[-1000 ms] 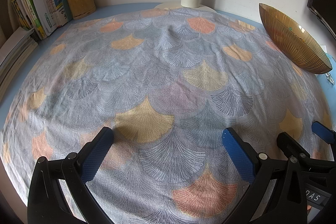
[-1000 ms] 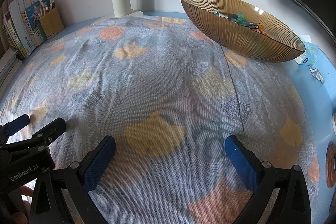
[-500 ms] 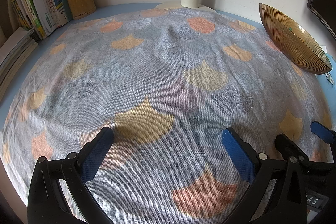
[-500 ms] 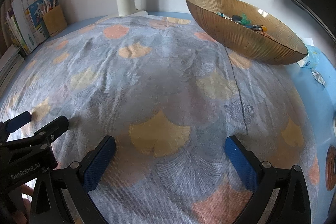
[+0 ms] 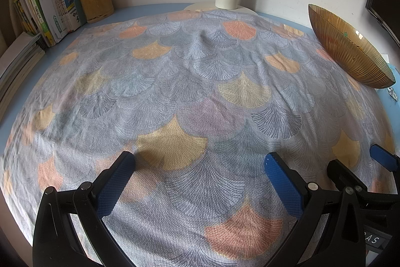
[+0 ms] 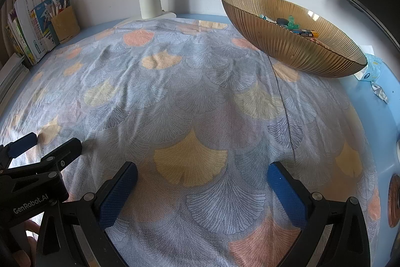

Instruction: Organize rigid objects

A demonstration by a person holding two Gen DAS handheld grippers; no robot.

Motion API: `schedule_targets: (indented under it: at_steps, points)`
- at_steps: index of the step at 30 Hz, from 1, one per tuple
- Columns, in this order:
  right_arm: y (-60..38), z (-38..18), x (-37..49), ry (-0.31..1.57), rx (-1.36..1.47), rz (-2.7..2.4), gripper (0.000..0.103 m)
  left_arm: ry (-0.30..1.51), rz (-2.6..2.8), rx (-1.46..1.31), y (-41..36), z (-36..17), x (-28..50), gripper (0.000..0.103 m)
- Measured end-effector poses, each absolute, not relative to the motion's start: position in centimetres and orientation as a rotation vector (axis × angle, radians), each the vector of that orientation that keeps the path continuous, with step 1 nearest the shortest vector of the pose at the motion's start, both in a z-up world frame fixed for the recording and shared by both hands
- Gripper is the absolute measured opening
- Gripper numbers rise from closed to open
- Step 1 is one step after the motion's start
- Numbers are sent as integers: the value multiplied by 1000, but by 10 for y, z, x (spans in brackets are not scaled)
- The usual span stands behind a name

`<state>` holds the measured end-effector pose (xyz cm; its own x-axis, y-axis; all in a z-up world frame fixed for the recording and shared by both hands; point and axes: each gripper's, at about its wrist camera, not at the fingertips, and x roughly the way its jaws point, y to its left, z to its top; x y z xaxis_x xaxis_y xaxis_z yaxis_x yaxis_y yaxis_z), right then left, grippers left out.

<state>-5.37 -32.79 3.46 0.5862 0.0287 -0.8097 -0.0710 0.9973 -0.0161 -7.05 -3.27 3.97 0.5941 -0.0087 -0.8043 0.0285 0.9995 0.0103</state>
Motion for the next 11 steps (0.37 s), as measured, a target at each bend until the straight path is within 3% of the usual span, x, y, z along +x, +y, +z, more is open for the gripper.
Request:
schedule_targets:
  at_steps: [11]
  points:
    - [-328, 35, -54, 943, -48, 58, 103, 934, -21, 23, -33, 40, -70, 103]
